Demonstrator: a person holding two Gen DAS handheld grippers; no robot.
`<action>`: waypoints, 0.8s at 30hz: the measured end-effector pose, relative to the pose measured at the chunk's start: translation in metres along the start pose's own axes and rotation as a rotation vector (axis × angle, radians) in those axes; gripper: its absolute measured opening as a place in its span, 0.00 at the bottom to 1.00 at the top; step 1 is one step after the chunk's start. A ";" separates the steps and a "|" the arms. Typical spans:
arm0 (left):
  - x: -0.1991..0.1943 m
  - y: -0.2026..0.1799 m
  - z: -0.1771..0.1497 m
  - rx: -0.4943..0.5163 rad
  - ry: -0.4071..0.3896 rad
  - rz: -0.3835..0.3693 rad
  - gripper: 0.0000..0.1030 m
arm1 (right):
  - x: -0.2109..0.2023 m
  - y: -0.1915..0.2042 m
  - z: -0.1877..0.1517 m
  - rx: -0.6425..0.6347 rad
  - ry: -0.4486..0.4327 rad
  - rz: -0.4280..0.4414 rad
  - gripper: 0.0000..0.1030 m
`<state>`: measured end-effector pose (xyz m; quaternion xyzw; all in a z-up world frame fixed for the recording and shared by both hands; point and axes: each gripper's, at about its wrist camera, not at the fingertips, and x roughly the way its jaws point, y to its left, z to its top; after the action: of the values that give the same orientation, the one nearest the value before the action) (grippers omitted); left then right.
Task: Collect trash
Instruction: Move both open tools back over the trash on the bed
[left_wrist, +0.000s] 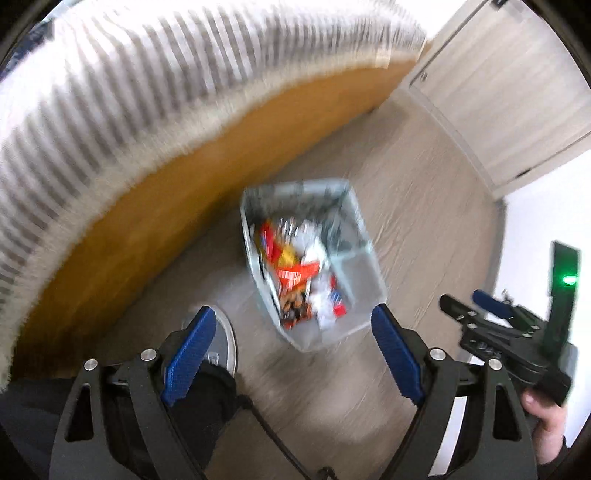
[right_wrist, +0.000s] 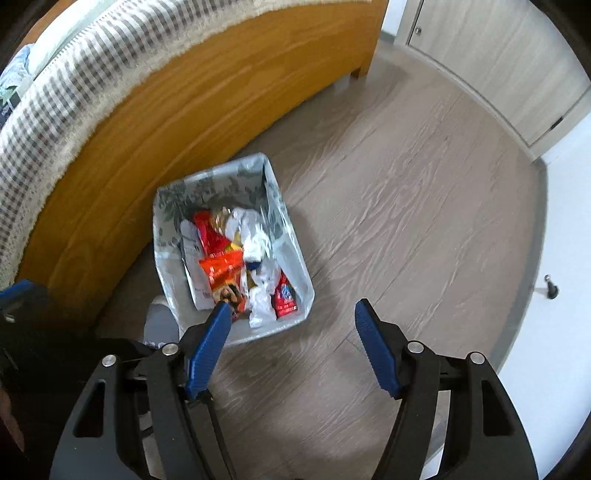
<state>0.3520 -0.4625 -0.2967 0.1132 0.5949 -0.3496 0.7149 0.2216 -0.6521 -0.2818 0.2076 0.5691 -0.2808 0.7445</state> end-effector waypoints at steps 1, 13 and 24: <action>-0.017 0.006 0.003 0.002 -0.035 -0.012 0.81 | -0.007 0.005 0.004 -0.007 -0.013 -0.007 0.65; -0.168 0.135 0.023 -0.102 -0.324 0.084 0.81 | -0.067 0.125 0.062 -0.178 -0.149 0.036 0.65; -0.289 0.356 0.027 -0.507 -0.508 0.049 0.81 | -0.083 0.238 0.083 -0.324 -0.168 0.136 0.65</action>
<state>0.5848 -0.1127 -0.1113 -0.1440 0.4633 -0.1907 0.8534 0.4215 -0.5094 -0.1817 0.0988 0.5274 -0.1511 0.8302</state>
